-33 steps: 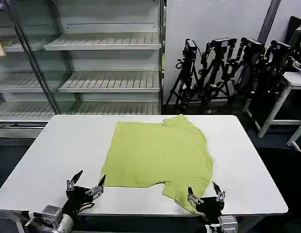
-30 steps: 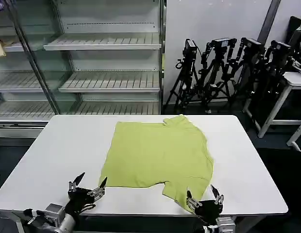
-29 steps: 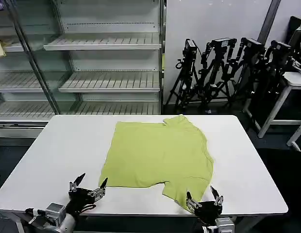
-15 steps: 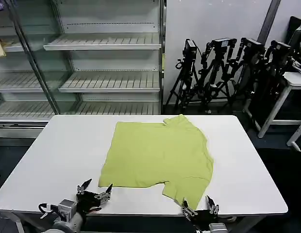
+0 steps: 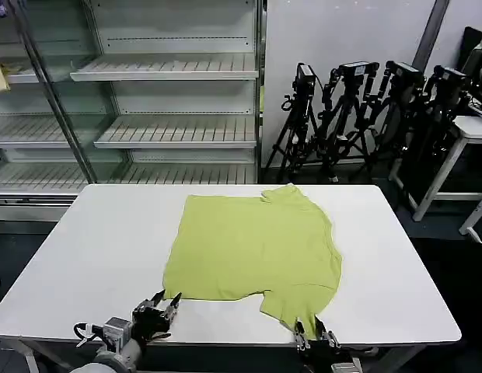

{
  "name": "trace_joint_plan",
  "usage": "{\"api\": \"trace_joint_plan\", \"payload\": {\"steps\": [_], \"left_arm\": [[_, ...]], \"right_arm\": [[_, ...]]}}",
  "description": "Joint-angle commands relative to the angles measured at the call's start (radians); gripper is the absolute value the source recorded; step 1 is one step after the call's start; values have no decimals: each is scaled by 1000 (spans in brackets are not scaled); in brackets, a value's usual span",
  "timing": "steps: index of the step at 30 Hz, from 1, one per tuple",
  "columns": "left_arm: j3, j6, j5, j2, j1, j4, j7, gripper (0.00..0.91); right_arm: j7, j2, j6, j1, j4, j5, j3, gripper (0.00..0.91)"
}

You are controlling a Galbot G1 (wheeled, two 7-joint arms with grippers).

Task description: Fold and organize the clothes.

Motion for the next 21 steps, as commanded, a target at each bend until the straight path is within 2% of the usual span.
{"api": "trace_joint_plan", "payload": {"steps": [1,6,13,21], "left_arm": [[-4,-9,-29,2,0,-3,0,40],[-20,-16,-25,-6,20,-37,-1,40],[-72,-25,-23,-2,115,-152,0,40],[-129,-21,-12,-40,201,-284,-13,40]], "right_arm": [[-18,2,9,-2,3,6,3,0],[-47,-6,66,-26,10,7,6,0],[-60,-36,159,-111,111,7,21,0],[-56,-70,196,-192,237,9,67,0]]}}
